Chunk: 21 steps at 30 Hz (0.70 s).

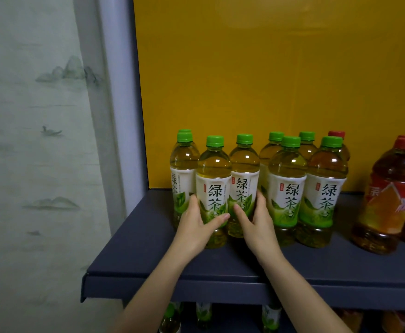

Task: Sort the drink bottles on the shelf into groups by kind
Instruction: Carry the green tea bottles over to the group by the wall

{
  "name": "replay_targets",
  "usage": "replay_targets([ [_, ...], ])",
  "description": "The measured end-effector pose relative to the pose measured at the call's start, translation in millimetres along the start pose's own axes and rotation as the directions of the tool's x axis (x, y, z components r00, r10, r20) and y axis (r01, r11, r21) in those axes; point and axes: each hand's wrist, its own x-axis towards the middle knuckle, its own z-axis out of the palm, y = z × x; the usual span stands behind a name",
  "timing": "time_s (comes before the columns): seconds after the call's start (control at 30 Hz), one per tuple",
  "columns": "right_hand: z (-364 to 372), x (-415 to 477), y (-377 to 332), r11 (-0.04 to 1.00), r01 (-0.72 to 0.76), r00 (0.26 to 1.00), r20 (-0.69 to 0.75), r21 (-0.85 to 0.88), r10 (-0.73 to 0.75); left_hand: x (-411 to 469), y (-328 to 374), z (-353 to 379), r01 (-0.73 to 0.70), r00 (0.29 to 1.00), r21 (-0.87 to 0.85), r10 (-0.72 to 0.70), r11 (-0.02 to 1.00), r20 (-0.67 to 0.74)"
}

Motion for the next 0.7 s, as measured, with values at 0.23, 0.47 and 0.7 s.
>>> replay_targets([
  [0.23,16,14,2,0.996,-0.035,0.996,-0.089,-0.085,0.028,20,-8,7,0.004,0.994,0.109,0.007,0.994,-0.105],
  [0.47,20,25,4,0.993,-0.08,0.992,-0.1,-0.082,0.072,39,-20,16,0.05,0.978,0.29,0.012,0.956,-0.208],
  [0.7,22,28,5,0.994,-0.091,0.988,-0.129,-0.068,0.082,53,-24,18,0.062,0.967,0.323,0.024,0.944,-0.255],
])
